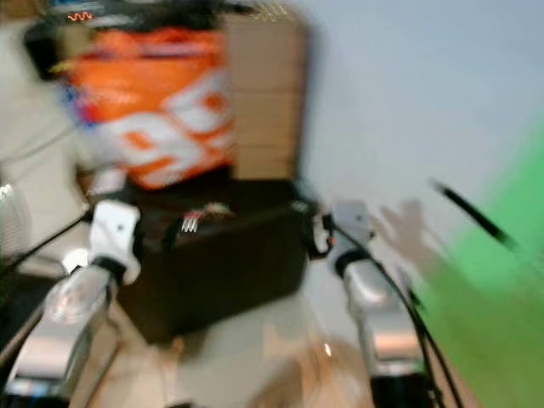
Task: Hang keys on a hook
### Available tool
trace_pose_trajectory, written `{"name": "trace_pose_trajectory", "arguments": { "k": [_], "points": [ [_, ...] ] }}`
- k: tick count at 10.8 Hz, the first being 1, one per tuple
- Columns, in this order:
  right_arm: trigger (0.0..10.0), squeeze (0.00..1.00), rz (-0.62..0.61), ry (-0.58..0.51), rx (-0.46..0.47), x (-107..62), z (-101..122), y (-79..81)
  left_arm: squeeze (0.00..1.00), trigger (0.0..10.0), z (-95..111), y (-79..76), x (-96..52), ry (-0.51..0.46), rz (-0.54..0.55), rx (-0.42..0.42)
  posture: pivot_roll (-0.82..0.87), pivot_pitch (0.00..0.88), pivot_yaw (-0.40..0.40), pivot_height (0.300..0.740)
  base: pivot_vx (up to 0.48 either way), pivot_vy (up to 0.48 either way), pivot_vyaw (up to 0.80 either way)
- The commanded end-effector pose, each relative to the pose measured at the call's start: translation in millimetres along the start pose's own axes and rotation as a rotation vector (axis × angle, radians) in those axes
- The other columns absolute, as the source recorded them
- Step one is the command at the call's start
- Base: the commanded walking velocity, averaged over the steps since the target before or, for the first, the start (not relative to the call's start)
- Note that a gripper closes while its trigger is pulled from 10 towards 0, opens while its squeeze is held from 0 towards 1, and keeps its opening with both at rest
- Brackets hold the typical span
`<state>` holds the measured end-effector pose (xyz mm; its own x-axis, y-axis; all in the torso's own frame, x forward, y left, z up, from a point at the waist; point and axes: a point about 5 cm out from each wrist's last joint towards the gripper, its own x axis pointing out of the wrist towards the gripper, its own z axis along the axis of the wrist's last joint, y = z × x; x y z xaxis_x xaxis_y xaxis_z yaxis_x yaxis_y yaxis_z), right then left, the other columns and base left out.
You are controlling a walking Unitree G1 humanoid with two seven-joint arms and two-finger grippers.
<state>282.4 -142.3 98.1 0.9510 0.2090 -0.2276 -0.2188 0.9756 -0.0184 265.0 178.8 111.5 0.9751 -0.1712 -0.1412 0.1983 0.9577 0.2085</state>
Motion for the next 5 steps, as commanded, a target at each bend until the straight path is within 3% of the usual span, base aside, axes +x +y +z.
{"name": "trace_pose_trajectory", "arguments": {
  "k": [1,2,5],
  "points": [
    [10.0,1.00,0.023,-0.011,-0.005,0.7,2.8,3.9,0.06,10.0,1.9,1.8,0.0,-0.003,0.006,-0.001,-0.02,0.000,-0.007,0.740,0.360,0.000,0.80],
    [10.0,1.00,0.028,-0.008,-0.008,0.2,1.9,4.4,0.06,10.0,1.6,1.6,-0.3,-0.003,0.003,0.001,-0.02,0.000,-0.003,0.740,0.382,0.000,0.80],
    [10.0,1.00,0.032,0.005,-0.015,-1.3,-1.9,4.7,0.07,10.0,1.4,0.9,-1.6,0.001,-0.009,0.010,-0.02,0.000,0.003,0.740,0.373,0.000,0.00]
  ]
}}
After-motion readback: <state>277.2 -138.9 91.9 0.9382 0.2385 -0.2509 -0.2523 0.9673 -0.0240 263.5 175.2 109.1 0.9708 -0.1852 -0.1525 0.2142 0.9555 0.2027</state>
